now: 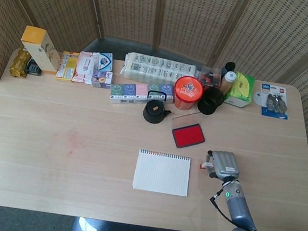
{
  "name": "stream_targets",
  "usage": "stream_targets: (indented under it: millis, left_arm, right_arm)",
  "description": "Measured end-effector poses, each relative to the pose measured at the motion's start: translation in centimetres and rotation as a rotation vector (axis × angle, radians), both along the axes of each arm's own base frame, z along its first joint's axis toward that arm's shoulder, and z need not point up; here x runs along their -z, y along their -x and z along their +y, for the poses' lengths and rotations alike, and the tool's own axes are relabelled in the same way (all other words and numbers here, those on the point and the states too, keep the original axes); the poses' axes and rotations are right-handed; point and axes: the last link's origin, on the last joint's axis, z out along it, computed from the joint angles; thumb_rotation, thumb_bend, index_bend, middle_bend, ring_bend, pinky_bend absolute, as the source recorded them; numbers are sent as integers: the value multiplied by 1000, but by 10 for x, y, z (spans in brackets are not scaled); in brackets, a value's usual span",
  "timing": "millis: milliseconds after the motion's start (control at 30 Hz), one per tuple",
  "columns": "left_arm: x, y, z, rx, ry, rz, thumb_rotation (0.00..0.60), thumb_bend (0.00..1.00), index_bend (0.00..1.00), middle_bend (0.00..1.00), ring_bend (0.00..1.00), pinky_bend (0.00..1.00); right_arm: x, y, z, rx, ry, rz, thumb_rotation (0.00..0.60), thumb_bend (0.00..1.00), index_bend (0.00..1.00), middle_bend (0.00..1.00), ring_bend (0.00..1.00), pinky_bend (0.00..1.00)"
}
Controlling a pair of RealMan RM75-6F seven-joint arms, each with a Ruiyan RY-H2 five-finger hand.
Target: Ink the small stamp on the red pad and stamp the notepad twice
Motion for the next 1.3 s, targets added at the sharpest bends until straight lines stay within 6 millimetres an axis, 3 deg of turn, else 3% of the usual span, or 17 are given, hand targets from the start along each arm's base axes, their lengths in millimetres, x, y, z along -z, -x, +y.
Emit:
stream_targets:
  millis: [667, 967, 1300]
  left_arm:
    - [0, 0, 0, 1, 1, -1, 600, 0, 0, 0, 0, 3]
    - [1, -1, 0, 4, 6, -3, 600, 0, 0, 0, 0, 3]
    - [-1, 2, 1, -2, 6, -13, 600, 0, 0, 0, 0, 3]
  right_arm:
    - [1, -5, 2, 15, -10, 2, 600, 472, 536, 931, 1000, 1000]
    - [-9, -31, -2, -34, 0, 5, 600, 475, 538, 932, 1000, 1000]
    - [-13, -75, -31, -51, 24, 27, 600, 477, 540, 931, 1000, 1000]
